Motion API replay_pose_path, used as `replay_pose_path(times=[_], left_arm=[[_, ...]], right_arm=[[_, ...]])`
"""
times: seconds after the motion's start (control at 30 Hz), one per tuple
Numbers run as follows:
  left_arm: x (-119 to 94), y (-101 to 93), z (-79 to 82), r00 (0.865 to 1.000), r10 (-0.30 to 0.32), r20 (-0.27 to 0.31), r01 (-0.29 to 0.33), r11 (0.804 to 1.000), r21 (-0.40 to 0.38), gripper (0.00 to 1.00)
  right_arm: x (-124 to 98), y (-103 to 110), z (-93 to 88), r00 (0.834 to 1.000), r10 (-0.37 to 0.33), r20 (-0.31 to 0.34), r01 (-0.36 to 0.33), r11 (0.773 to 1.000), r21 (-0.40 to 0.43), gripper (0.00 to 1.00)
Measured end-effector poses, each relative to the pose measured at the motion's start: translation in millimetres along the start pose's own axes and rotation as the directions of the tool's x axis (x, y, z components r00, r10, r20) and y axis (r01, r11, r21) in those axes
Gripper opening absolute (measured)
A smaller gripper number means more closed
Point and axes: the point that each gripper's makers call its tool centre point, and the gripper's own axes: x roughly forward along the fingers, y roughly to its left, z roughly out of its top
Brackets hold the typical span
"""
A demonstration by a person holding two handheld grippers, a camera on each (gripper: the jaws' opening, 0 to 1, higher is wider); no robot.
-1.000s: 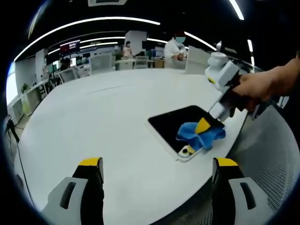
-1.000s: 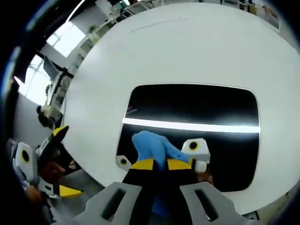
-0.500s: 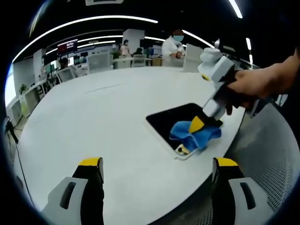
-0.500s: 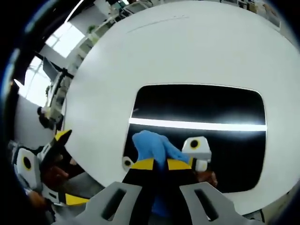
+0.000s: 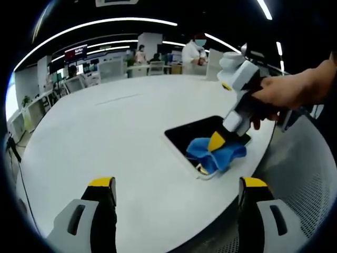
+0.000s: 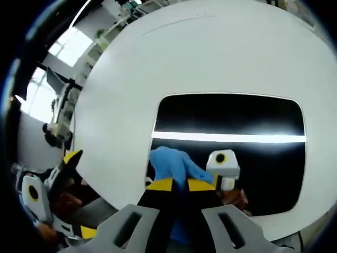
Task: Wipe the mirror surface with the cleaning cloth until all visible marks leave the cleaned area.
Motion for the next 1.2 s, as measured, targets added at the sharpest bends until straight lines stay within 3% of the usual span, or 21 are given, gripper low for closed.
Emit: replay_pose_path(times=[0.5, 1.0, 1.13, 1.2], left_arm=[[1, 0.0, 1.7, 1.000, -0.005, 0.009, 0.005, 1.000, -0.006, 0.97], [0, 0.2, 3.9, 1.000, -0.003, 0.023, 0.003, 1.000, -0.013, 0.97], [0, 0.9, 4.2, 1.000, -0.002, 0.028, 0.003, 1.000, -0.016, 0.97], [0, 1.0, 4.3, 1.000, -0.002, 0.030, 0.003, 1.000, -0.018, 0.97]], right_arm=[[9, 23, 2.0, 1.000, 0.029, -0.003, -0.029, 0.999, -0.019, 0.03], [9, 22, 2.7, 1.000, 0.029, 0.001, -0.029, 0.999, -0.021, 0.03], [9, 22, 5.3, 0.999, 0.036, -0.004, -0.036, 0.999, 0.012, 0.03], [9, 23, 8.0, 1.000, 0.027, 0.004, -0.027, 1.000, -0.014, 0.03]])
